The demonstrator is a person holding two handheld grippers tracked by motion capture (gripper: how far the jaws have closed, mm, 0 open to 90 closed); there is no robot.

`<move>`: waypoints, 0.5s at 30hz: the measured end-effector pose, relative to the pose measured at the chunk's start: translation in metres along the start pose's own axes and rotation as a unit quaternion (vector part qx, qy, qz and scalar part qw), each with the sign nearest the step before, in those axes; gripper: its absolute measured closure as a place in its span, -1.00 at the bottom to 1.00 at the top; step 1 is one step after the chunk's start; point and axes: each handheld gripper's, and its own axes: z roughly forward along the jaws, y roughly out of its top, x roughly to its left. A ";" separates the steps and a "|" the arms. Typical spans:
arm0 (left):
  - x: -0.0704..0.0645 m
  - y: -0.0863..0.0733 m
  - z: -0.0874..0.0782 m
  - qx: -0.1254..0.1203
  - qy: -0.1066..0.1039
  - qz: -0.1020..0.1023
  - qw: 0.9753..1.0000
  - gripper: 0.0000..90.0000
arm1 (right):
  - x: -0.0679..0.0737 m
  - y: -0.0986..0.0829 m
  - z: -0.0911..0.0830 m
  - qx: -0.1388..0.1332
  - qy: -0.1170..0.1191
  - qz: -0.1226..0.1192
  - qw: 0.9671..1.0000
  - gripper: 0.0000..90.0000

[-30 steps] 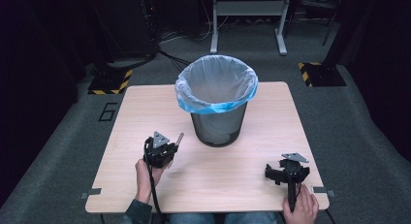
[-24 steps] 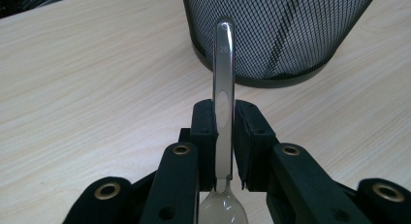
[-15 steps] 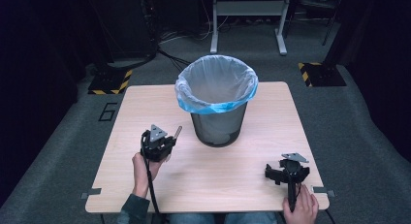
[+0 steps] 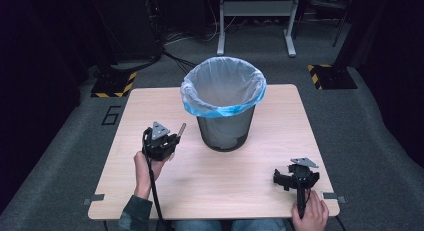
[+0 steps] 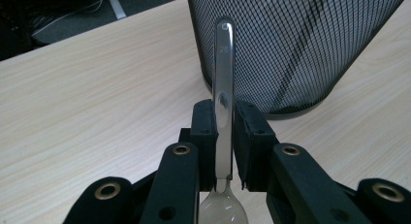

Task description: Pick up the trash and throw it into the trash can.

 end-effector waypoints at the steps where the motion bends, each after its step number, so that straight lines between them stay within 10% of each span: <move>1: 0.001 0.001 -0.001 -0.002 0.001 0.000 1.000 0.76 | 0.000 0.000 0.000 0.000 0.000 0.000 1.000 -1.00; 15: 0.015 0.025 -0.020 -0.022 0.019 0.000 1.000 0.76 | 0.000 0.000 0.000 0.000 0.000 0.002 1.000 -1.00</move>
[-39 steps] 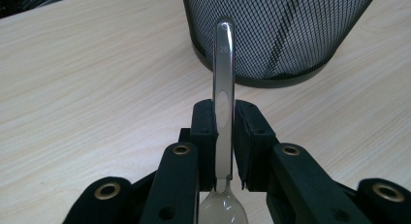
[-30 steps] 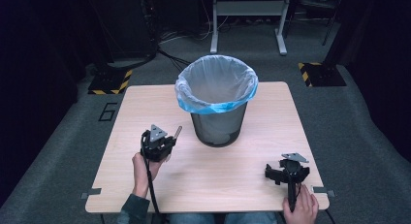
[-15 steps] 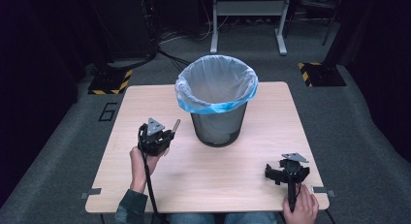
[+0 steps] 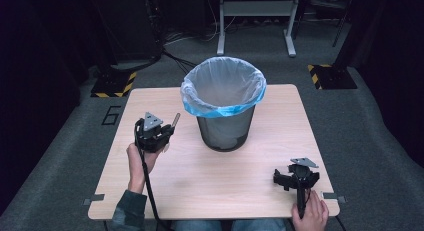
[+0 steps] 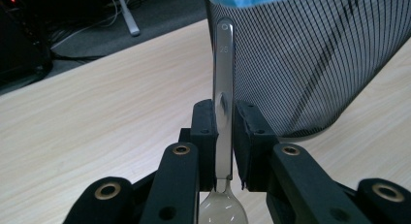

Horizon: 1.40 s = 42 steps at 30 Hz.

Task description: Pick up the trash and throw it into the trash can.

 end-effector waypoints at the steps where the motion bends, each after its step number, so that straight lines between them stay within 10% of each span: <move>1: 0.001 0.002 -0.001 -0.001 0.001 0.001 1.000 0.76 | 0.000 0.000 0.000 0.000 0.000 -0.001 1.000 -1.00; 20: 0.019 0.046 -0.021 -0.012 0.028 0.018 0.999 0.76 | 0.000 0.000 0.000 0.000 0.000 -0.001 1.000 -1.00; 42: 0.005 0.110 -0.032 -0.020 0.045 0.049 0.998 0.76 | 0.000 0.000 0.000 0.000 0.000 -0.001 1.000 -1.00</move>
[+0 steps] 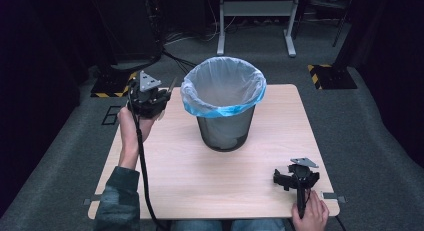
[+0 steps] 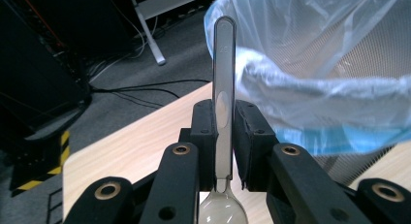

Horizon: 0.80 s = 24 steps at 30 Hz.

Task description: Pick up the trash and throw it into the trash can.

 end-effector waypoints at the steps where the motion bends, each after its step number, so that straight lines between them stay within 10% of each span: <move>1: -0.001 0.004 0.000 0.000 0.002 0.001 1.000 0.76 | 0.000 0.000 0.000 0.000 0.000 0.001 1.000 -1.00; 24: -0.037 0.068 0.034 0.001 0.004 0.023 1.000 0.76 | 0.000 0.000 0.000 -0.001 0.000 0.000 1.000 -1.00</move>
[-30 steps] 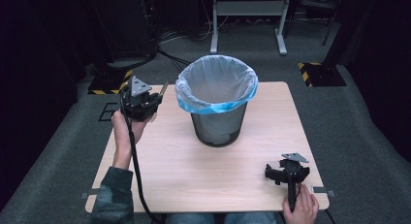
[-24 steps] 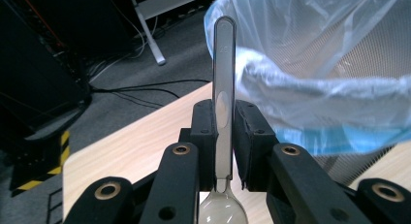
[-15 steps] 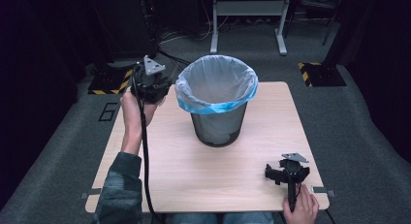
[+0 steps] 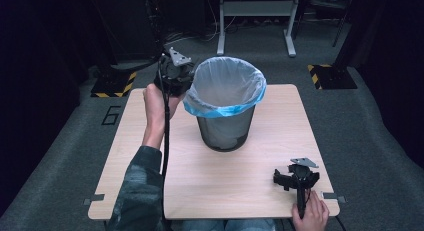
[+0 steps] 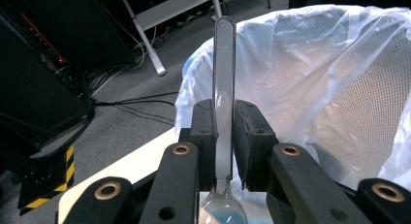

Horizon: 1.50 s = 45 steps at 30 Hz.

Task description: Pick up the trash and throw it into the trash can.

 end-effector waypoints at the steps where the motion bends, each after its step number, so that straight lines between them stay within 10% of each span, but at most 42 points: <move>1: -0.002 0.002 0.002 -0.001 0.000 0.000 1.000 0.76 | 0.000 0.000 0.000 0.000 0.000 0.001 1.000 -1.00; 35: -0.042 0.031 0.067 -0.005 -0.023 -0.008 1.000 0.74 | 0.000 0.000 0.000 0.000 0.000 0.000 1.000 -1.00; 45: -0.027 0.018 0.048 0.019 -0.019 -0.034 0.999 -0.60 | 0.000 0.000 0.000 0.000 0.000 0.000 1.000 -1.00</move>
